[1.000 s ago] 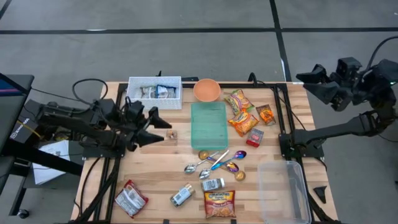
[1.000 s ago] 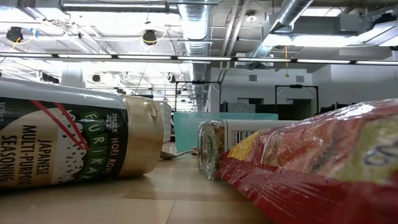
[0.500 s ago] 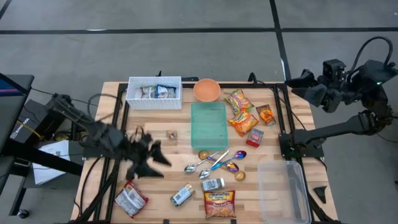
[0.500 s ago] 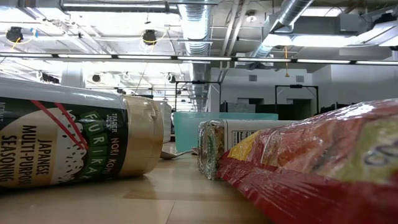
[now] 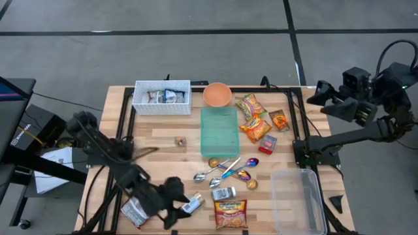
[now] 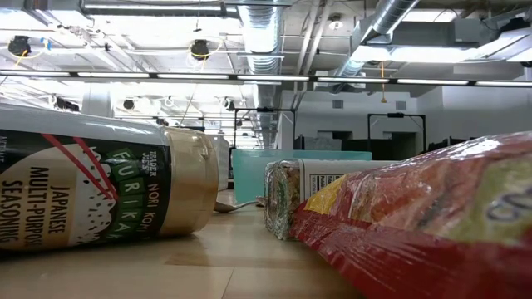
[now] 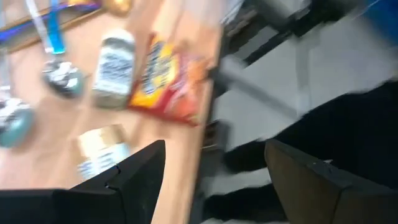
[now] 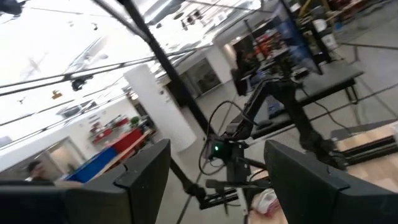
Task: Pick & Place Food Item
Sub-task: Put the gold seasoning into the blue bin
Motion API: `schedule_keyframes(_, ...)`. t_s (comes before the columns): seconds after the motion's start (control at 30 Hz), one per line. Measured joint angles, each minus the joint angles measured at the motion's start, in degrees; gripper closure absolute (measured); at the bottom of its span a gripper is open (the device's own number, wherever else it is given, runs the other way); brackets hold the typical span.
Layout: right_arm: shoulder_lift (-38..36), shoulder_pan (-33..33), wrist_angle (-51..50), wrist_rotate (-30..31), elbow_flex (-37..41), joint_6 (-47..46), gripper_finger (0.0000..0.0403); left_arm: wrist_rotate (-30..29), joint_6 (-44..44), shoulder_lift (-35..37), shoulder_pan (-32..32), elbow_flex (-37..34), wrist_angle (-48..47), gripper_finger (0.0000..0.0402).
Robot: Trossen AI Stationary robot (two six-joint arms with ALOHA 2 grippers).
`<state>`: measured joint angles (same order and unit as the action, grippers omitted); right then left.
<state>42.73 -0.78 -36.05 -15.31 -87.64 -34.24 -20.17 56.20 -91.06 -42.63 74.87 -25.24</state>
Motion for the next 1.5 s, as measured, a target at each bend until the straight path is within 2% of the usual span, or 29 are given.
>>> schedule_keyframes(0.13,-1.0,0.0,0.0,-2.7,0.0,0.3,0.0147,-0.3,-0.6,-8.0,0.1,8.2,-10.3,0.0130)
schedule_keyframes(0.33,-2.2,0.0,-0.2,-4.4,0.0,1.1,0.0147,-1.1,-0.4,-15.7,0.6,12.7,-13.7,0.0123)
schedule_keyframes(0.57,-3.5,0.0,-0.2,-5.6,0.0,1.2,0.0147,-0.3,3.2,-20.2,2.3,13.1,-20.8,0.0121)
schedule_keyframes(1.07,-4.7,0.0,-0.2,-5.7,0.0,1.9,0.0147,5.0,5.7,-26.2,2.9,13.2,-23.1,0.0109)
schedule_keyframes(1.5,-4.7,0.0,-0.2,-5.7,0.0,1.9,0.0147,4.9,4.3,-28.8,5.1,12.7,-23.1,0.0109)
